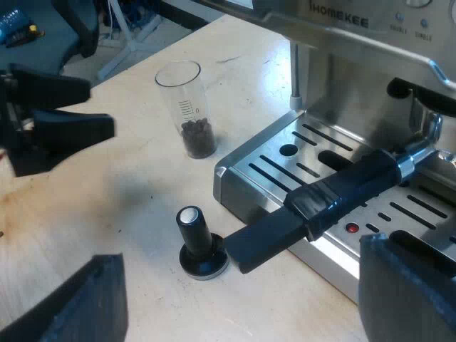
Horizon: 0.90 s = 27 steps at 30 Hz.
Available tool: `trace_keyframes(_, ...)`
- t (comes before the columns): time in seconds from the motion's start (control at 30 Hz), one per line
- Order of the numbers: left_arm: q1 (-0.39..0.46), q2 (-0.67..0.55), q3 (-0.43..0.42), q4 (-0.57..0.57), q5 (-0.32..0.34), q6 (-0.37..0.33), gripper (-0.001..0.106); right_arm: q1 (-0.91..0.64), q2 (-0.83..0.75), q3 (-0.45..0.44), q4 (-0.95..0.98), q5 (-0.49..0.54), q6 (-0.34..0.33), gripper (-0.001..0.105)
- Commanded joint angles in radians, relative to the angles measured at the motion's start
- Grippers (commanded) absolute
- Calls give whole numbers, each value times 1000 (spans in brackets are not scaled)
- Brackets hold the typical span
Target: Pour the beans into the coffee machine
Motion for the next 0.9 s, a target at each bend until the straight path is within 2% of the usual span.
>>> trace_keyframes(0.03, -3, 86, -5, -83, -4, -5, 90, 0, -4, -12, -15, -8, -11, 68)
trace_keyframes(0.23, -3, 242, -5, -211, -4, -5, 90, 0, -4, -12, -15, -8, -11, 68)
trace_keyframes(0.57, -3, 343, -5, -332, -4, -5, 90, 0, -4, -12, -15, -8, -11, 68)
trace_keyframes(0.77, -3, 436, -6, -445, -27, -5, 90, 0, -4, -12, -15, -8, -11, 68)
trace_keyframes(0.83, -3, 439, -7, -448, -26, -5, 90, 0, -4, -12, -15, -8, -11, 68)
trace_keyframes(0.9, -3, 501, -14, -499, -26, -5, 90, 0, -4, -12, -15, -8, -11, 68)
